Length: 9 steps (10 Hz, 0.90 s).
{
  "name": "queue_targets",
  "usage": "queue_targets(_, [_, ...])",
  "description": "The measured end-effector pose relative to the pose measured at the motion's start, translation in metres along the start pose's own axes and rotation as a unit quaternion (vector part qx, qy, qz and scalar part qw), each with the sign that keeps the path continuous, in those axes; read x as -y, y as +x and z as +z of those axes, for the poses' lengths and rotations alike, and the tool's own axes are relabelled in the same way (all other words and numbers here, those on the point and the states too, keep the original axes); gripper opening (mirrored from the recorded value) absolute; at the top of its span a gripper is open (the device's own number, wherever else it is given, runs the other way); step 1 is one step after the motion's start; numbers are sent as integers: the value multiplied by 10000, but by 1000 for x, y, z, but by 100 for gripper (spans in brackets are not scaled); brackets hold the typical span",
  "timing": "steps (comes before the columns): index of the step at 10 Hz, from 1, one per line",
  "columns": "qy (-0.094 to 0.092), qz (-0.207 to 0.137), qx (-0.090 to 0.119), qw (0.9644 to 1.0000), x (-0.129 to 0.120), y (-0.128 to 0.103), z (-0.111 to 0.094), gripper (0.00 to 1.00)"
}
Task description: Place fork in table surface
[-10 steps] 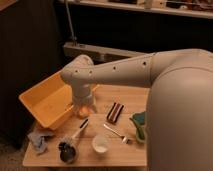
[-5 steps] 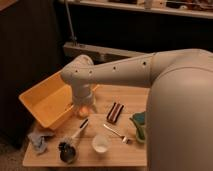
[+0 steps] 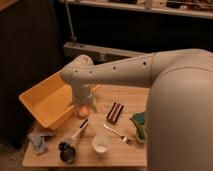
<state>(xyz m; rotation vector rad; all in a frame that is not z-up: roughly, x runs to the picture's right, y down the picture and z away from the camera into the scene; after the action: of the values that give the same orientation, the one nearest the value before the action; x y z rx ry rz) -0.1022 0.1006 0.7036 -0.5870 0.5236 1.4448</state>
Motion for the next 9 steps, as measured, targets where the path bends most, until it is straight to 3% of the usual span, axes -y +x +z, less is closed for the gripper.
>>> queue_targets(7, [0, 3, -2, 10000, 1, 0, 0, 65])
queue_targets(9, [-319, -422, 240, 9983, 14, -3, -6, 65])
